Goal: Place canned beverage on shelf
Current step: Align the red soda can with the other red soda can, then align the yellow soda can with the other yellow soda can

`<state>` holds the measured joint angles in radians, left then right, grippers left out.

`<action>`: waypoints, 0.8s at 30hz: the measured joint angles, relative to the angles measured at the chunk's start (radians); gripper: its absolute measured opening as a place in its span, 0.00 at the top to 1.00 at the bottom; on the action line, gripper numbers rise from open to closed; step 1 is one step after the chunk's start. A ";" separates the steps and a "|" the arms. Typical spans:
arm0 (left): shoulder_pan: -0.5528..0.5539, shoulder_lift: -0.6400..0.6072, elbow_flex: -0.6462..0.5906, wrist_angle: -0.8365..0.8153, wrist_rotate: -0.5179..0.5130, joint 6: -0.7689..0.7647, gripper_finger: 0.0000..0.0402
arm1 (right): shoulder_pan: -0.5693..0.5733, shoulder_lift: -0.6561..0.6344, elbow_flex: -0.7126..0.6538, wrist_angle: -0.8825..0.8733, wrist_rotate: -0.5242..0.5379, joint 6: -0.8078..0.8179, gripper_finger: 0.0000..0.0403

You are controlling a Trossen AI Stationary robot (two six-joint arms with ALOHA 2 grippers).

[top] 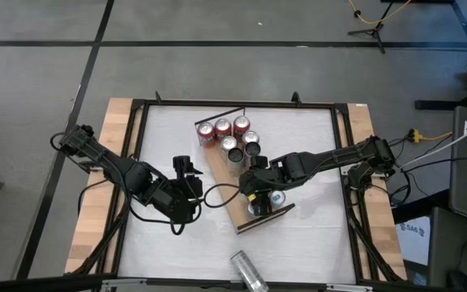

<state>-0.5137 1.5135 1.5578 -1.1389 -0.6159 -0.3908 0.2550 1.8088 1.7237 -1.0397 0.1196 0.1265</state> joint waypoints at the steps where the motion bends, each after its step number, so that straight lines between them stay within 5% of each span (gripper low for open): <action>1: 0.000 0.000 0.000 0.000 0.000 0.000 0.10 | 0.000 0.000 0.000 0.000 0.000 0.000 0.34; 6: 0.000 0.000 0.000 0.000 0.000 0.000 0.10 | 0.000 0.000 0.000 0.000 0.000 -0.003 0.33; 17: 0.000 0.000 0.000 0.001 0.000 0.000 0.10 | 0.000 0.007 -0.006 -0.016 -0.001 -0.005 0.11; 24: 0.000 0.000 0.000 0.006 0.000 0.000 0.10 | 0.000 0.007 -0.005 -0.008 0.006 -0.003 0.09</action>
<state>-0.5140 1.5135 1.5578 -1.1324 -0.6163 -0.3904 0.2546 1.8156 1.7187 -1.0474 0.1260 0.1234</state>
